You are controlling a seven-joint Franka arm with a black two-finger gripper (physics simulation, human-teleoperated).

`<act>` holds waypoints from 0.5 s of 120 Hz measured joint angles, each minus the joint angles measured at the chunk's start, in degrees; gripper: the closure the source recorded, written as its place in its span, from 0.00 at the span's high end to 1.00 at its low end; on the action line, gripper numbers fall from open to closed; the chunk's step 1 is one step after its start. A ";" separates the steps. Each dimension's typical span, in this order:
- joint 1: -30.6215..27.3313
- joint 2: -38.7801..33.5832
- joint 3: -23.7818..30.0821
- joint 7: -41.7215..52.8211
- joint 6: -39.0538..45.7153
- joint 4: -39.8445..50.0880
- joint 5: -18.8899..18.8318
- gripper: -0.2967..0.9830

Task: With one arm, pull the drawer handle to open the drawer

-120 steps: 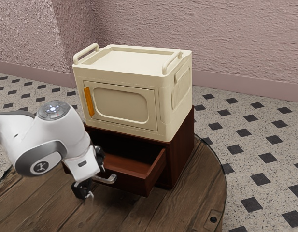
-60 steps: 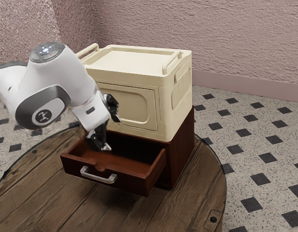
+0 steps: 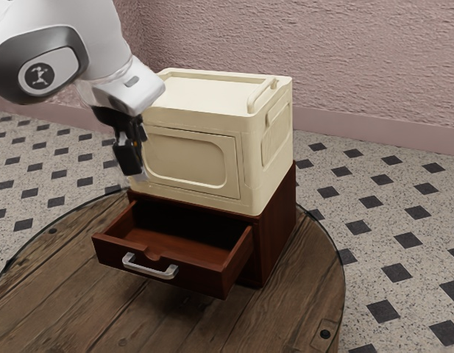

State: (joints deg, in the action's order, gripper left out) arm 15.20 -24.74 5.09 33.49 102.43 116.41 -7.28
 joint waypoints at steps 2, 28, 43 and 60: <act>-0.07 0.33 0.03 -1.15 -1.12 -1.00 0.02 0.77; -3.71 2.78 1.10 -15.17 -12.29 -9.74 0.30 0.77; -7.71 3.54 2.69 -21.42 -15.04 -10.18 0.21 0.77; -8.47 3.74 2.93 -27.34 -16.65 -10.26 0.00 0.77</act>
State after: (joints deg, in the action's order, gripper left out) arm 6.73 -21.01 8.02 6.15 85.78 106.15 -7.28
